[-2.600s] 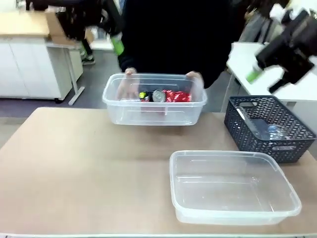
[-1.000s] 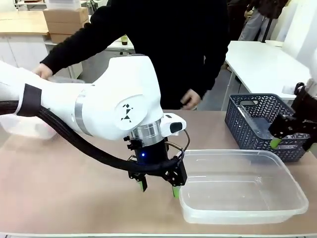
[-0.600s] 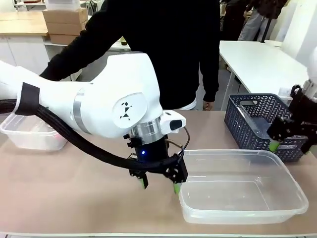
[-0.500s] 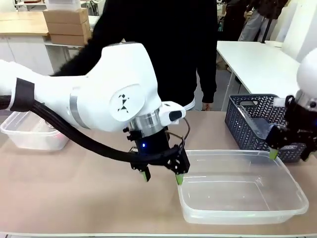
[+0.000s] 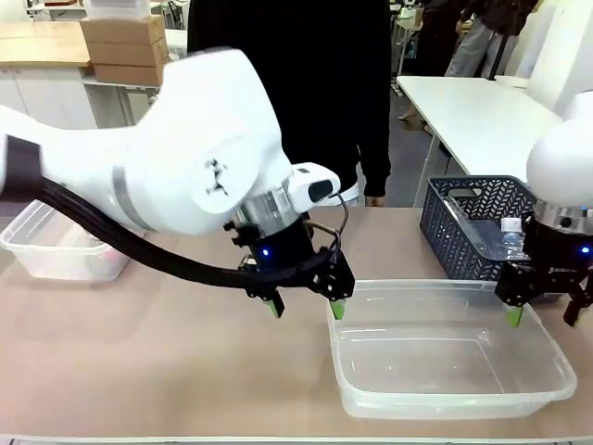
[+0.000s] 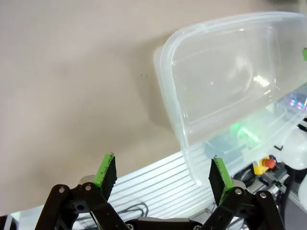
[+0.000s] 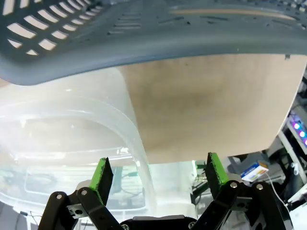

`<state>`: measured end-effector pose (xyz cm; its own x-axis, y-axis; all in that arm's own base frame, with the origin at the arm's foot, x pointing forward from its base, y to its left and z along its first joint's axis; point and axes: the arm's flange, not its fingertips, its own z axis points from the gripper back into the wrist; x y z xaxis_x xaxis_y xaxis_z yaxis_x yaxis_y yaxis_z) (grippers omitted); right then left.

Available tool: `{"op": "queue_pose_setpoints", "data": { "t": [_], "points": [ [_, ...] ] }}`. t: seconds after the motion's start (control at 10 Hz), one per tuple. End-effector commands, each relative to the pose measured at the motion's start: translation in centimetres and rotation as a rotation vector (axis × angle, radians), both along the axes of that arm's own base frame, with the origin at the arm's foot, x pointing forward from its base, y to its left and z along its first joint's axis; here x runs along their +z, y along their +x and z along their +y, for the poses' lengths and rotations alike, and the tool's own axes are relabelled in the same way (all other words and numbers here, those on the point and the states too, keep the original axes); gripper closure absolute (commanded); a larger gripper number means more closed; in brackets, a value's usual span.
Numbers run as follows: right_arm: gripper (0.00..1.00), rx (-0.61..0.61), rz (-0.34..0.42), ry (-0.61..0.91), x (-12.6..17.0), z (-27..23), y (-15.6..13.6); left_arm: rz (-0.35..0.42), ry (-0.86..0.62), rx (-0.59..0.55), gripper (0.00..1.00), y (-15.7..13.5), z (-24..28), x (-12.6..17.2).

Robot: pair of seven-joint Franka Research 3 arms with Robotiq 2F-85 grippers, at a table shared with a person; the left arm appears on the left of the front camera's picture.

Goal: Sort the waste into each basket.
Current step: Pick up the Organizing box on the right side of the table and lift it.

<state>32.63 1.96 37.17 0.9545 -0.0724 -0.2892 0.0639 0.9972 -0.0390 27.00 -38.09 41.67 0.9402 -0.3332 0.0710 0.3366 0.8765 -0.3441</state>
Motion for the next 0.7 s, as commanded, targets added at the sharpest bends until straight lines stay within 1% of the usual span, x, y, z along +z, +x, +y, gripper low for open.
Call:
{"op": "queue_pose_setpoints", "data": {
  "t": [0.0,0.1,0.3,0.4,0.5,0.6],
  "points": [
    [0.0,-0.04,0.024,-0.011,-1.2,-0.2,-3.6,0.013,-0.007,0.051,0.0,1.7,-2.4,-2.9],
    [0.0,-0.031,0.027,-0.01,-0.8,-0.2,-4.4,0.011,0.022,0.071,0.0,2.4,-3.3,-3.8],
    [0.0,-0.003,0.027,-0.023,-0.5,0.1,-5.2,-0.005,0.0,0.097,0.0,2.8,-3.8,-4.3],
    [0.58,0.021,0.019,-0.018,-0.5,0.2,-5.4,-0.011,-0.008,0.101,0.55,3.1,-3.9,-4.4],
    [0.59,0.028,0.026,-0.019,-0.7,0.3,-5.5,-0.007,0.001,0.104,0.59,3.1,-3.9,-4.4],
    [1.0,0.029,0.032,-0.019,-0.9,0.5,-5.4,-0.002,0.015,0.104,1.0,3.1,-3.8,-4.4]
  ]
}}
